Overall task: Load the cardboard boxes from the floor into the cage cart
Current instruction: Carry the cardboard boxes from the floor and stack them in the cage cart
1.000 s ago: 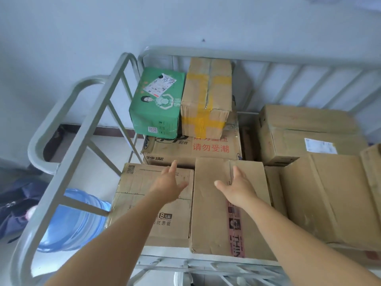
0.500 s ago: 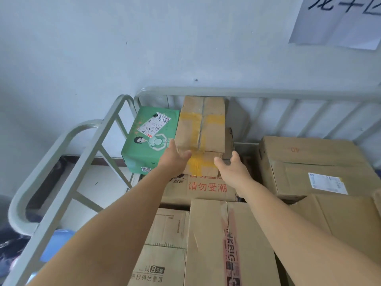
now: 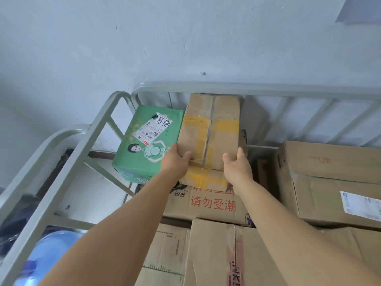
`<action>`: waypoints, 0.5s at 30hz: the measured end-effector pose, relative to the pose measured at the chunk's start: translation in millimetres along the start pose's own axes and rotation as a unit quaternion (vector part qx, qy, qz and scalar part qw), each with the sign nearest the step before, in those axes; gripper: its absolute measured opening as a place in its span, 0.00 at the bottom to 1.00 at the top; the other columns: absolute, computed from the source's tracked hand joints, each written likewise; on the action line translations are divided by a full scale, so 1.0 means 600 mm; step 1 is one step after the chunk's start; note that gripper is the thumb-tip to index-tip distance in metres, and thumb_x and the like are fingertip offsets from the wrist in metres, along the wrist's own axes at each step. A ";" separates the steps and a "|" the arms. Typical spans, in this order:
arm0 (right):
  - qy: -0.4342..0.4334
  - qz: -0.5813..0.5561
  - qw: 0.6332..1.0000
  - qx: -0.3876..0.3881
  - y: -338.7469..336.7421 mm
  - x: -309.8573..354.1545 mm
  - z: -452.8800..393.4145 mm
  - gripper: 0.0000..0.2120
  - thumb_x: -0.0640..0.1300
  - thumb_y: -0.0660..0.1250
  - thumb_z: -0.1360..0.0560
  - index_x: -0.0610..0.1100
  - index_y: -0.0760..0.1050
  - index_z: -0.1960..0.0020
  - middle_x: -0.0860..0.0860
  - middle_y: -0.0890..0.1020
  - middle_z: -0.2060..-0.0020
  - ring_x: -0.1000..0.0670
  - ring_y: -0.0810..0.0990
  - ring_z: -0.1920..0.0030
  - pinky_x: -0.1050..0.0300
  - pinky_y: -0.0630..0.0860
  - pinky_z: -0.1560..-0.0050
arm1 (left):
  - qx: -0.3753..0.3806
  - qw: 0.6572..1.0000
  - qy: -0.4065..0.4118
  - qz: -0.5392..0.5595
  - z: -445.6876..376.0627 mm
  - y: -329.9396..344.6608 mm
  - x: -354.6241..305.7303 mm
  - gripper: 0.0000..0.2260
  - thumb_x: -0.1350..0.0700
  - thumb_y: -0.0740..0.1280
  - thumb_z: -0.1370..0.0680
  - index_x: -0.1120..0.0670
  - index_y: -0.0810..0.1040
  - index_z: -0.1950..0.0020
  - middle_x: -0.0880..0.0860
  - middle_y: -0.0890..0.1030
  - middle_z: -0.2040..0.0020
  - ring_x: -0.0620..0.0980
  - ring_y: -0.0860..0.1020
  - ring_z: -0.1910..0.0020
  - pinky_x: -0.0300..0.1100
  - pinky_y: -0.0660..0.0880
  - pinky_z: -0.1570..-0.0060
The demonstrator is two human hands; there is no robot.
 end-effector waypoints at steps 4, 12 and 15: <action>-0.012 -0.006 1.000 -0.025 -0.021 -0.004 0.035 0.29 0.53 0.56 0.18 0.54 0.48 0.20 0.49 0.62 0.23 0.43 0.65 0.26 0.39 0.69 0.31 | -0.012 0.999 0.019 0.029 0.037 -0.009 -0.002 0.27 0.48 0.64 0.20 0.54 0.61 0.24 0.52 0.72 0.32 0.54 0.73 0.37 0.48 0.71 0.38; -0.030 -0.022 0.999 -0.041 -0.053 -0.033 0.204 0.29 0.53 0.57 0.18 0.52 0.51 0.20 0.50 0.63 0.24 0.44 0.66 0.27 0.45 0.67 0.31 | -0.027 0.998 0.061 0.014 0.197 -0.066 0.031 0.26 0.47 0.64 0.21 0.53 0.64 0.25 0.51 0.74 0.34 0.53 0.73 0.37 0.44 0.69 0.42; -0.041 -0.009 0.998 -0.041 -0.045 -0.045 0.272 0.29 0.54 0.57 0.18 0.52 0.51 0.20 0.50 0.64 0.24 0.45 0.65 0.26 0.44 0.66 0.29 | -0.029 0.997 0.061 0.026 0.255 -0.094 0.070 0.27 0.46 0.65 0.22 0.52 0.64 0.25 0.50 0.74 0.34 0.53 0.73 0.37 0.47 0.72 0.39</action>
Point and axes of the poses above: each hand's wrist, its own z-axis away from the middle knuckle, its own y-axis out of the palm, x = y × z, the point moved 4 cm from there along -z, towards the middle knuckle
